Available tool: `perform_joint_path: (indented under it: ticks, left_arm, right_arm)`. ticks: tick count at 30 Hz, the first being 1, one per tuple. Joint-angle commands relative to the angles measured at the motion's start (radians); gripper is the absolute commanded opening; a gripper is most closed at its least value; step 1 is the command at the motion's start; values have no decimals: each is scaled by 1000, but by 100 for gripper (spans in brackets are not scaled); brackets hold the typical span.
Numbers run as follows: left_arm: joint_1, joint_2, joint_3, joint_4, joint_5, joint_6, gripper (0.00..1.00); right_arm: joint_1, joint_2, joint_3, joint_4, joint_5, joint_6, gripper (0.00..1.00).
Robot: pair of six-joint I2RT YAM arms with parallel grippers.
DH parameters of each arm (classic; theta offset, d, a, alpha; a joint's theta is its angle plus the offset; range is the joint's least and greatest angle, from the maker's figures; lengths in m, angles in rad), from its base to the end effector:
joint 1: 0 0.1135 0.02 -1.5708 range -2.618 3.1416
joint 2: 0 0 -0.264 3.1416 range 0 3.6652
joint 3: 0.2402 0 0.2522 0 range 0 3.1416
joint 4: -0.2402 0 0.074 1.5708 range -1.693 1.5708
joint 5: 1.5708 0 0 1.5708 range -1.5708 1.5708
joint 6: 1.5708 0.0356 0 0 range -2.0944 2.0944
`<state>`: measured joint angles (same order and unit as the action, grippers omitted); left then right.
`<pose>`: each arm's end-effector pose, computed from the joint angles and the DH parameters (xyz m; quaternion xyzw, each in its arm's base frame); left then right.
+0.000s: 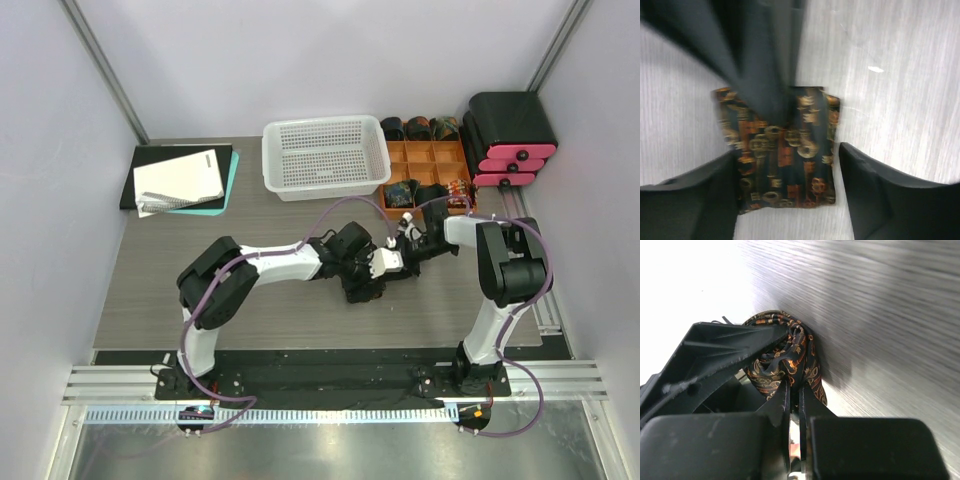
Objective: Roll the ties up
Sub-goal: Roll the tie at the center of the board.
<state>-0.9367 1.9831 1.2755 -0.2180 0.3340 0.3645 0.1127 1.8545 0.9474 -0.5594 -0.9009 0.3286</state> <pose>0.2369 -0.3418 0.1557 0.6084 0.7123 -0.2395 0.2554 0.2970 0.0617 0.1154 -0.0743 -0.8962 -0.4345 0.0494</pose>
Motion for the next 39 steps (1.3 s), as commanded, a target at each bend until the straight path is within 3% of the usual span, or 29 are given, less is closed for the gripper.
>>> perform_joint_path:
  ticks: [1, 2, 3, 4, 10, 17, 26, 31, 34, 37, 38, 39]
  left_arm:
    - [35, -51, -112, -45, 25, -67, 79]
    - [44, -76, -123, -34, 49, -74, 84]
    - [67, -107, -134, -23, 71, -82, 99]
    - [79, -163, -165, 23, 94, -108, 100]
    - [136, -299, -274, 183, 115, -53, 100]
    - [125, -175, -154, 151, 215, -79, 100]
    - [81, -20, -93, 200, 146, -104, 100]
    - [64, 22, -103, 210, 122, -26, 100]
    - [38, 28, -116, 184, 90, 40, 89]
    - [18, 28, -139, 149, 65, 97, 65]
    - [12, 26, -146, 123, 56, 112, 51]
    - [7, 26, -153, 117, 42, 122, 46]
  right_arm:
    - [30, -90, 34, 36, 83, -5, 1]
    - [30, -101, 40, 32, 85, -6, 1]
    - [30, -110, 45, 27, 91, -14, 1]
    - [28, -127, 45, 26, 94, -17, 1]
    - [48, -112, 24, 23, 83, -52, 1]
    - [65, -112, 11, 79, 85, -10, 1]
    - [79, -100, 19, 101, 92, 29, 1]
    - [79, -110, 17, 102, 76, 33, 1]
    - [79, -110, 22, 104, 69, 44, 1]
    - [78, -110, 28, 104, 65, 53, 1]
    - [76, -109, 31, 102, 63, 61, 1]
    - [76, -109, 36, 105, 60, 63, 1]
